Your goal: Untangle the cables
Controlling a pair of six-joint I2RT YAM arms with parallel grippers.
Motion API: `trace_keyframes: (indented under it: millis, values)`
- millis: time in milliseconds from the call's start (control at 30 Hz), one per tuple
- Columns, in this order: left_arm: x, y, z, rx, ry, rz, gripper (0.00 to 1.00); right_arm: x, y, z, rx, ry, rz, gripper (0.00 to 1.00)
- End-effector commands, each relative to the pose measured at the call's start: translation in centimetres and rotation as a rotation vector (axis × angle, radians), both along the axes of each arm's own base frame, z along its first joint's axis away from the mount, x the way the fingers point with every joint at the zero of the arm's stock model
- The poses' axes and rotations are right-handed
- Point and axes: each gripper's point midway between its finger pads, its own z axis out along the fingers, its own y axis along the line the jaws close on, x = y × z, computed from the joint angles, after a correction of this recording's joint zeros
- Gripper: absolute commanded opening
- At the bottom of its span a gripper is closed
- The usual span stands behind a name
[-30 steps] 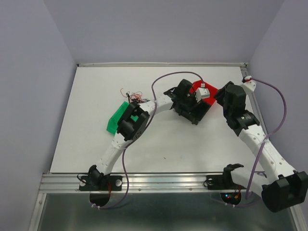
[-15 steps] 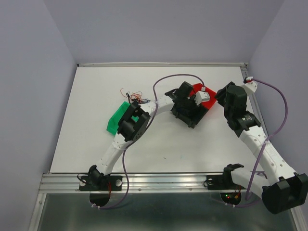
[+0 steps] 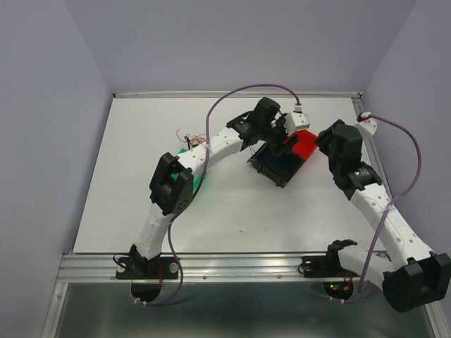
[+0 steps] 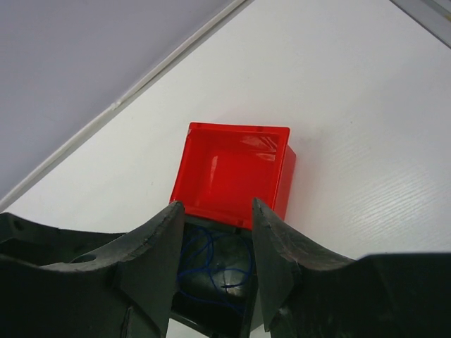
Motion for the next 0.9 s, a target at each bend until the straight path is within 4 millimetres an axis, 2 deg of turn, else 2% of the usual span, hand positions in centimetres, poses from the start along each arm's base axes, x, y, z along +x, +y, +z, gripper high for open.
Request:
trace_keyframes:
  millis: [0,33,100,133,167,200,233,267,300,400,433,467,500,533,567,600,667,700,733,767,867]
  values:
    - [-1.8,2.7,2.6,0.065,-0.024,0.013,0.67,0.8,0.4,-0.7,0.005,0.012,0.020,0.49]
    - [-2.1,3.6,1.4,0.093,-0.023,0.016,0.68,1.1,0.9,-0.8,0.004,0.019,0.048,0.49]
    - [-1.7,5.1,1.7,0.104,-0.063,0.064,0.70,1.8,2.0,-1.4,-0.008,0.043,0.114,0.49]
    - [-1.4,5.7,4.2,0.053,-0.117,0.088,0.70,2.4,3.3,-2.5,0.003,0.072,0.179,0.50]
    - [-0.9,7.3,4.8,0.031,-0.138,0.128,0.71,3.0,4.8,-3.3,0.012,0.088,0.255,0.50]
    - [-0.5,8.2,5.0,0.021,-0.143,0.150,0.71,3.5,5.8,-3.0,0.018,0.065,0.312,0.50]
    - [-0.1,9.3,5.4,0.007,-0.146,0.177,0.71,3.5,6.7,-3.8,0.017,0.087,0.367,0.50]
    - [0.6,11.2,4.3,0.007,-0.108,0.205,0.71,3.8,7.6,-3.7,0.007,0.063,0.423,0.51]
    - [1.0,12.5,6.1,-0.040,-0.127,0.222,0.71,3.6,9.2,-3.7,0.023,0.056,0.513,0.53]
    - [2.1,16.4,6.3,-0.104,-0.051,0.280,0.75,3.6,12.0,-3.2,0.006,-0.002,0.659,0.62]
    - [3.1,18.7,7.7,-0.155,-0.047,0.298,0.76,3.4,13.0,-2.9,0.004,-0.021,0.706,0.64]
    - [3.5,20.4,7.3,-0.171,-0.016,0.322,0.78,3.3,13.9,-3.1,-0.021,-0.022,0.743,0.65]
    - [3.3,21.2,7.6,-0.216,0.023,0.318,0.79,3.3,14.5,-3.2,-0.030,-0.028,0.769,0.65]
    - [4.6,23.7,8.8,-0.256,-0.010,0.371,0.80,3.2,15.4,-3.0,-0.034,-0.042,0.812,0.65]
    - [4.8,24.6,8.4,-0.264,-0.008,0.393,0.80,3.2,16.6,-3.7,-0.055,-0.029,0.855,0.62]
    - [5.3,25.6,8.9,-0.266,-0.034,0.435,0.81,3.1,17.5,-4.2,-0.067,-0.021,0.884,0.62]
    - [6.3,27.4,8.6,-0.239,-0.068,0.509,0.83,3.7,18.7,-4.2,-0.117,-0.022,0.910,0.63]
    - [6.8,28.4,8.0,-0.206,-0.085,0.562,0.85,3.6,20.3,-5.6,-0.138,0.009,0.937,0.63]
    - [6.9,28.8,7.7,-0.191,-0.098,0.581,0.85,3.7,20.9,-5.8,-0.159,0.015,0.946,0.64]
    - [6.8,29.2,6.5,-0.167,-0.100,0.592,0.86,3.6,22.2,-5.9,-0.190,0.018,0.972,0.65]
    - [7.4,30.0,4.9,-0.130,-0.114,0.630,0.86,4.1,22.9,-8.1,-0.247,0.083,0.960,0.65]
